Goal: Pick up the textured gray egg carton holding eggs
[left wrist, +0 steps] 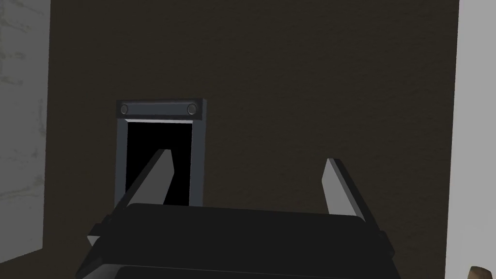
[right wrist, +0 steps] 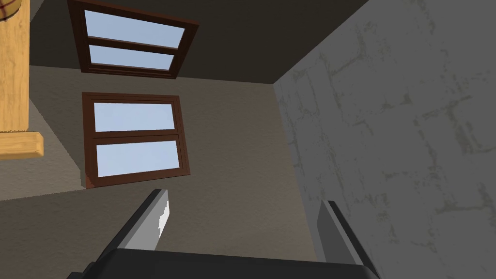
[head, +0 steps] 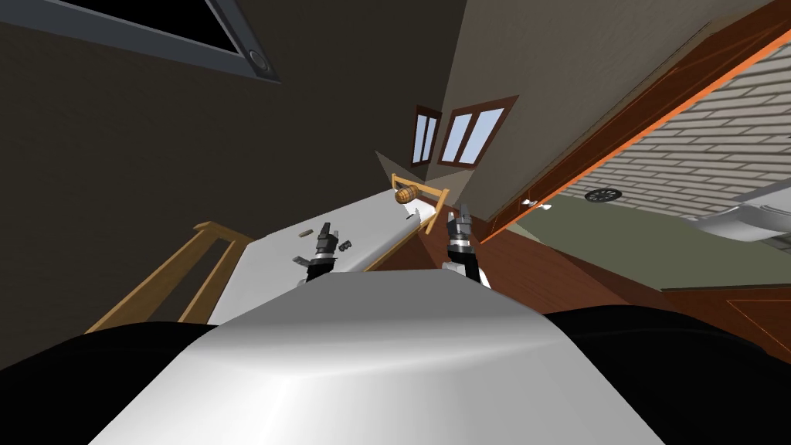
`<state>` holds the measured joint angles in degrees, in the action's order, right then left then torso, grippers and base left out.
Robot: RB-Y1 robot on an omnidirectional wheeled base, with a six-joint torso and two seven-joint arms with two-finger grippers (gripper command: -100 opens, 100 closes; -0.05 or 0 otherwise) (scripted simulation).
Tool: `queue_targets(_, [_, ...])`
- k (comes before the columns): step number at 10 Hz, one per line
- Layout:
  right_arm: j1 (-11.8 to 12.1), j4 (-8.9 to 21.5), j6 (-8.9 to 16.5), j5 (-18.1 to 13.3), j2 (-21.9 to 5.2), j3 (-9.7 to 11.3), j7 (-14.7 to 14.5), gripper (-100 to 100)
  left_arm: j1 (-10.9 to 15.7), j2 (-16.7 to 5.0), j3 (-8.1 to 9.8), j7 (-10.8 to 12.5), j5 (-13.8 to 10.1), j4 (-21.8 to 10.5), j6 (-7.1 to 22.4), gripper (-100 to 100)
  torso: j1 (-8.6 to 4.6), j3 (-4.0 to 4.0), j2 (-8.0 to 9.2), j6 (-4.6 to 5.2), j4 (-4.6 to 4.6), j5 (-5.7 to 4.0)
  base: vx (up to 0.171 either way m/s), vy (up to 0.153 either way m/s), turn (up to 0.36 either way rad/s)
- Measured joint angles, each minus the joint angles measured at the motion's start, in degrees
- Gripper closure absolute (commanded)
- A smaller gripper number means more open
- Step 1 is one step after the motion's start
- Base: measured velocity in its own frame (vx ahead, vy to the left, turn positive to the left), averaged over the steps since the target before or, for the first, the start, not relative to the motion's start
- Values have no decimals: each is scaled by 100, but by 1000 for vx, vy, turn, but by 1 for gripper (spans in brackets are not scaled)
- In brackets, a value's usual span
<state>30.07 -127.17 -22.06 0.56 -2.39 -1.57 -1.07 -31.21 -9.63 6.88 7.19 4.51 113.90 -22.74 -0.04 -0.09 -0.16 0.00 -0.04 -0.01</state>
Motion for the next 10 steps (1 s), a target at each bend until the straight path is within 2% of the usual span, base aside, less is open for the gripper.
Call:
queue_targets(2, [0, 0, 0, 0, 0, 0, 0, 0, -121, -80, 133, 23, 36, -370, 108, -100, 0, 1, 1, 0, 0, 0, 37, -12, -56])
queue_targets(6, [0, 0, 0, 0, 0, 0, 0, 0, -271, -136, 304, 19, 105, -730, 550, -100, 5, 2, 3, 1, 1, 1, 32, -3, -87])
queue_targets(8, [0, 0, 0, 0, 0, 0, 0, 0, -313, -161, 386, 13, 118, -1017, 610, -100, 5, 4, 7, 0, 2, 1, 26, 2, -126])
queue_targets(9, [0, 0, 0, 0, 0, 0, 0, 0, -376, -219, 449, 33, 115, -1071, 761, -100, 7, 4, 7, 1, 2, 1, 22, 11, -46])
queue_targets(10, [0, 0, 0, 0, 0, -1, 0, 0, -431, -183, 459, 15, 135, -1132, 818, -100, 7, 5, 8, -1, 2, 2, 22, 5, -85])
